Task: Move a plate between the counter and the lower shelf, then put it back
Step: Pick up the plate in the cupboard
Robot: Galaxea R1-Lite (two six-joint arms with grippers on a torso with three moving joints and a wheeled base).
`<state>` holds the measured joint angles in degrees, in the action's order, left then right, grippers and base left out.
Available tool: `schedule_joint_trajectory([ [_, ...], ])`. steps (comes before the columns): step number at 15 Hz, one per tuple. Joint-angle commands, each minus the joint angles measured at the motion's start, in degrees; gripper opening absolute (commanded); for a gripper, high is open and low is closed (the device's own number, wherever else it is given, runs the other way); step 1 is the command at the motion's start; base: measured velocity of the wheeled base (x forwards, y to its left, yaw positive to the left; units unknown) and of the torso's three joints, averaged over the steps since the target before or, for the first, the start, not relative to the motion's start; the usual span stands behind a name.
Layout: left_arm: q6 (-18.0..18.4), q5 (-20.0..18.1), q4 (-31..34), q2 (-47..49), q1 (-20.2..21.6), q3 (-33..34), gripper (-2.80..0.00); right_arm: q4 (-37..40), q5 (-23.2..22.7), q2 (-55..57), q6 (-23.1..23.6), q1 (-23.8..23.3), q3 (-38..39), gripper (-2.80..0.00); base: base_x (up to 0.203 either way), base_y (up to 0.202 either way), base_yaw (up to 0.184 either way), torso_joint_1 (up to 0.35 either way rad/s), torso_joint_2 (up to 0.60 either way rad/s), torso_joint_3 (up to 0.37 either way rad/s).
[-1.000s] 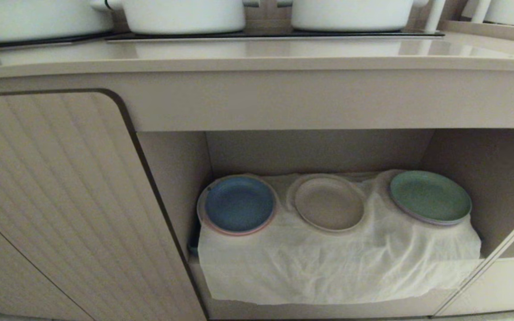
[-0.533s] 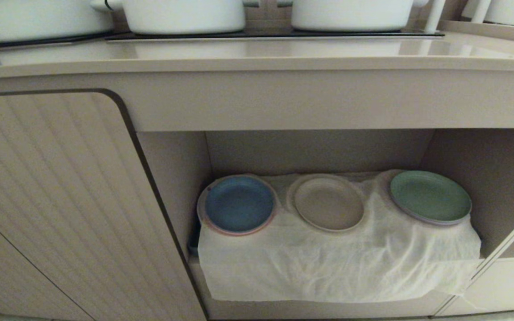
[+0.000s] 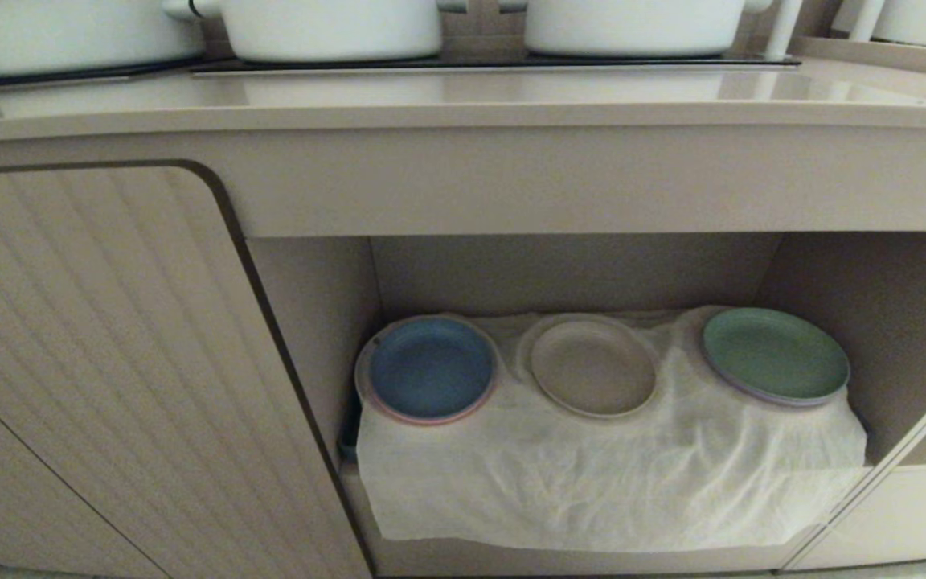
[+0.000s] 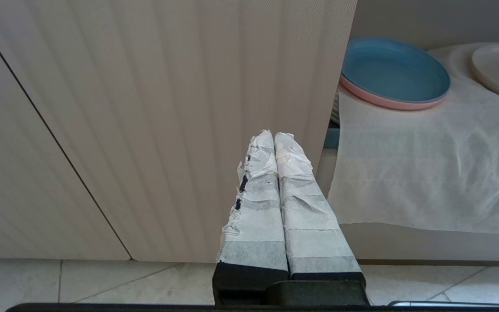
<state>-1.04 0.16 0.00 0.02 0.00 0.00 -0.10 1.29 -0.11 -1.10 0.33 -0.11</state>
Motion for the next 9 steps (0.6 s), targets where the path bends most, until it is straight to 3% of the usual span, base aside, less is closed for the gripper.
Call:
schedule_joint_trajectory([
  [1, 0.0, 0.0, 0.0, 0.0, 0.0, 0.0, -2.8, 0.1, 0.4, 0.1, 0.0, 0.0, -0.4, -2.8, 0.0, 0.0, 0.0, 0.0, 0.0, 0.0],
  [9, 0.0, 0.0, 0.0, 0.0, 0.0, 0.0, -2.8, 4.9, 0.3, 4.6, -0.3, 0.0, -9.5, -2.8, 0.0, 0.0, 0.0, 0.0, 0.0, 0.0],
])
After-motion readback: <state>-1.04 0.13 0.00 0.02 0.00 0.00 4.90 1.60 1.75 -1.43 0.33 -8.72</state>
